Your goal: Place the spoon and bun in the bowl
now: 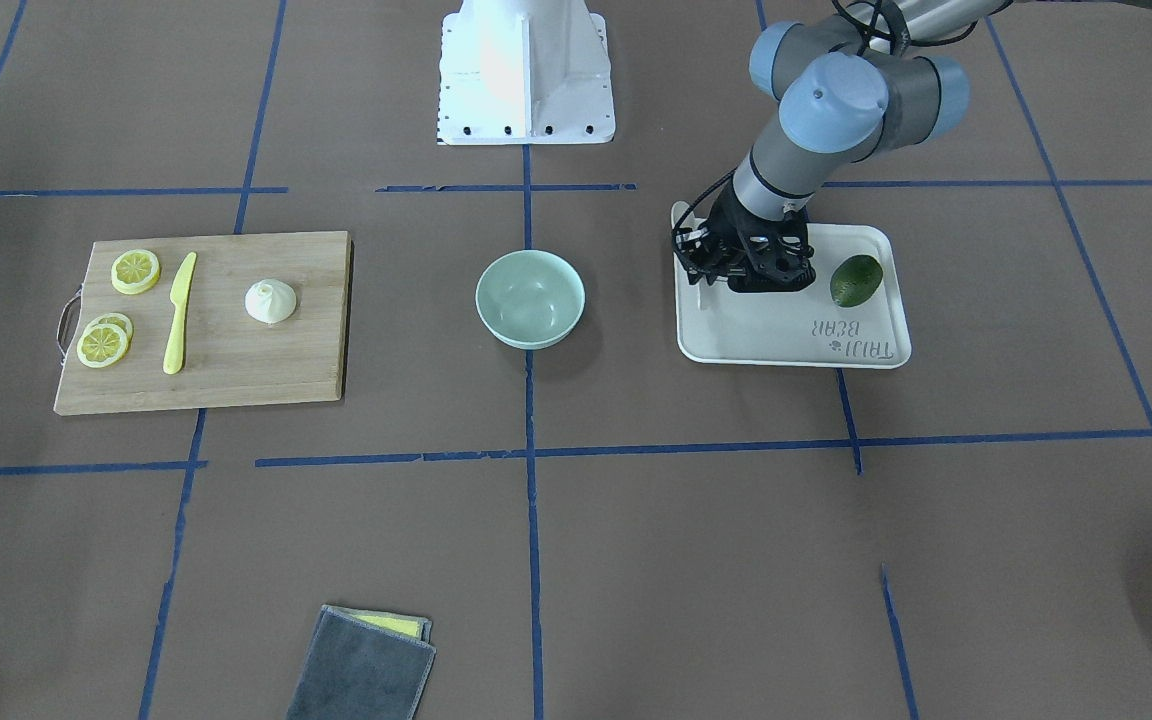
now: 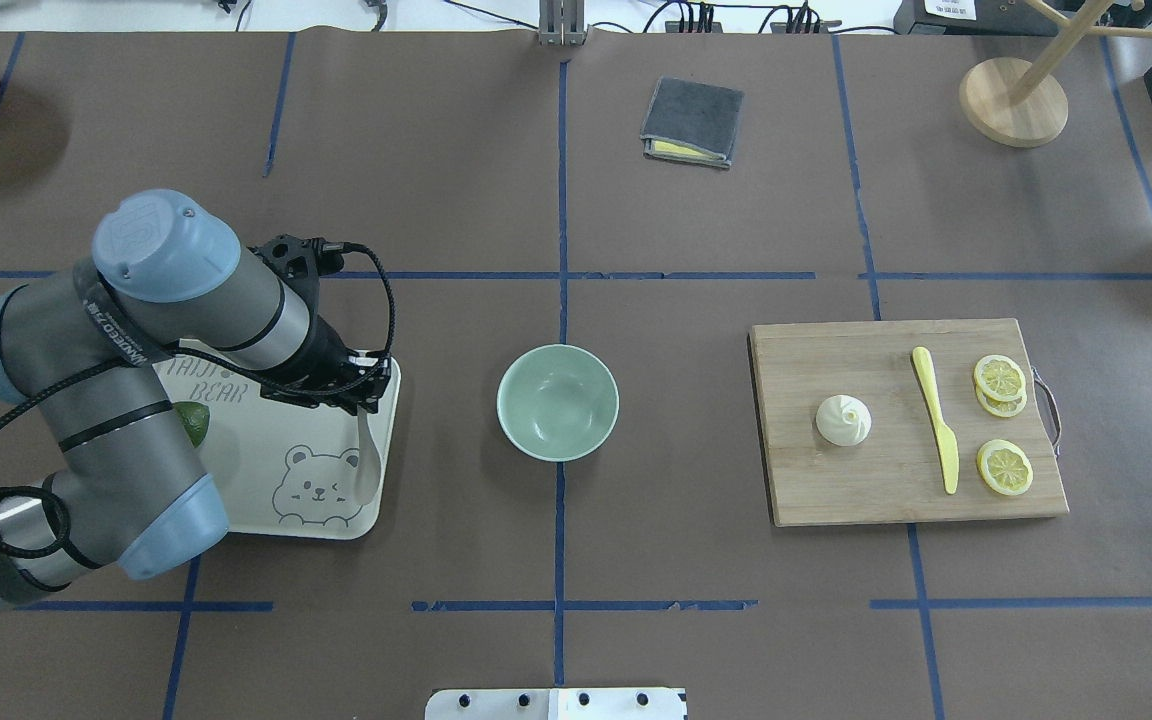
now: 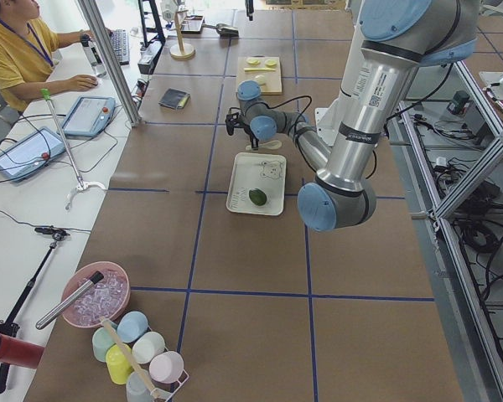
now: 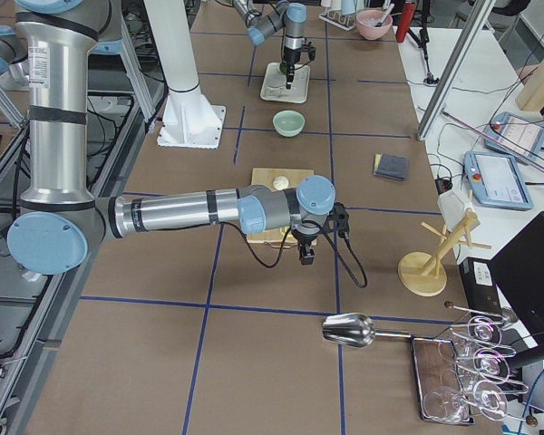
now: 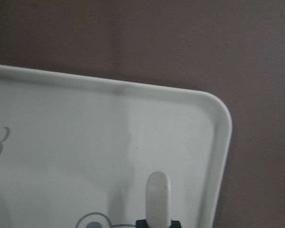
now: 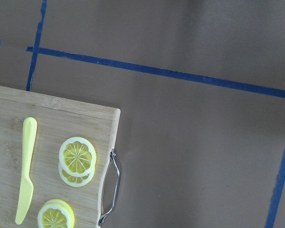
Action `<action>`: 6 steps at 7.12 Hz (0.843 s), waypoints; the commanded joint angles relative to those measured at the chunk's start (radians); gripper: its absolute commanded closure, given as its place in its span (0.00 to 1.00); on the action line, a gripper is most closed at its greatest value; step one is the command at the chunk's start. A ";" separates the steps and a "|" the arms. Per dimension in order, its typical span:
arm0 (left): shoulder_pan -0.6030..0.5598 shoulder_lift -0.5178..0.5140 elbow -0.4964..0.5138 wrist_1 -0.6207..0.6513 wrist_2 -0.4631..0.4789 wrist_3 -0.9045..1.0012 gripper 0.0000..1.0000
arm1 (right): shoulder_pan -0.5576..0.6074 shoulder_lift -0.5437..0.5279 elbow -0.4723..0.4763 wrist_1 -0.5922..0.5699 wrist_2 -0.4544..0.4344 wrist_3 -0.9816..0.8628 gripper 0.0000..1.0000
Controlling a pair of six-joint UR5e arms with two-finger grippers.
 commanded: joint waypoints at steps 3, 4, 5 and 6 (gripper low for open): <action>0.161 -0.235 0.048 -0.011 0.388 -0.002 1.00 | 0.000 0.007 0.019 0.001 -0.002 0.004 0.00; 0.189 -0.256 0.078 -0.014 0.436 -0.023 1.00 | -0.002 0.007 0.017 0.001 -0.002 0.002 0.00; 0.194 -0.262 0.106 -0.054 0.467 -0.087 1.00 | -0.002 0.007 0.019 0.001 -0.002 0.004 0.00; 0.193 -0.259 0.109 -0.063 0.499 -0.091 1.00 | -0.002 0.007 0.017 0.001 -0.002 0.004 0.00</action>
